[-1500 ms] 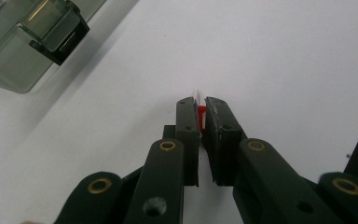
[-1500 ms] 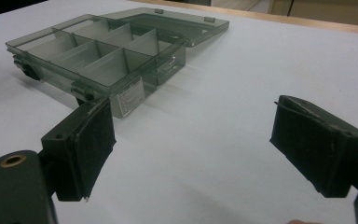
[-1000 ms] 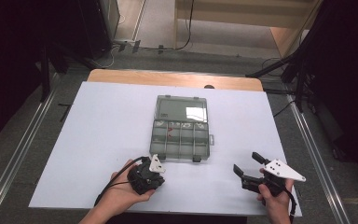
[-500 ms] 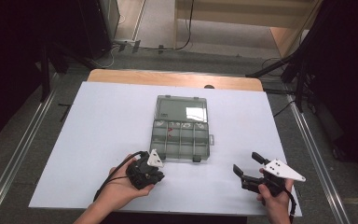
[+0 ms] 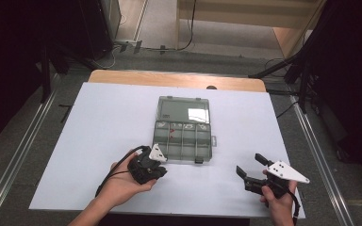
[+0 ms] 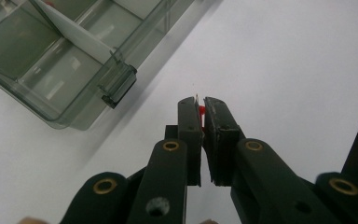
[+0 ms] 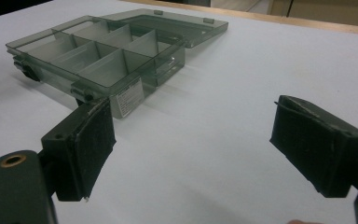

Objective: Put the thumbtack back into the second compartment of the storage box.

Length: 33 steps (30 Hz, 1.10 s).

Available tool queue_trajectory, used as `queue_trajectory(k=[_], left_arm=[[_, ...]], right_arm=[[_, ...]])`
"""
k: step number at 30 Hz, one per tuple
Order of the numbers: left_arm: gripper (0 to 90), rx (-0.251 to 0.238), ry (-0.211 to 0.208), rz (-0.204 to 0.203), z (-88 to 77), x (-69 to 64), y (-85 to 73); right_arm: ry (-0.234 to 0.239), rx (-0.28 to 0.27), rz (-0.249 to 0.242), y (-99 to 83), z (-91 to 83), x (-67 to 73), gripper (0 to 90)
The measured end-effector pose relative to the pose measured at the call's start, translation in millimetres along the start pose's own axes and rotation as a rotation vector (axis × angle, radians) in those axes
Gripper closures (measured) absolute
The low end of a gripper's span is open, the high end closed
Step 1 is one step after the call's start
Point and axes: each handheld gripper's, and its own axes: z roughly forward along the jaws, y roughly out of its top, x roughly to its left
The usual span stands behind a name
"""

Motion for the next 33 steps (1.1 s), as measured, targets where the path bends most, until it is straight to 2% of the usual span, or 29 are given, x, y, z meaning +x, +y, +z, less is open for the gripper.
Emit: queue_trajectory(k=[5, 18, 33], left_arm=[[85.6, -0.002, -0.004, 0.0, -0.3, 2.5, 2.2], [85.5, -0.02, -0.029, -0.032, -2.9, 13.4, 12.3], [85.5, -0.026, -0.026, -0.037, -7.6, 21.3, 20.7]], right_arm=[[0.0, 0.001, 0.002, -0.1, -0.1, 0.0, 14.0], [0.0, 0.0, 0.003, 0.4, 0.5, 0.2, 14.0], [-0.001, 0.0, 0.003, 0.3, 0.0, 0.3, 14.0]])
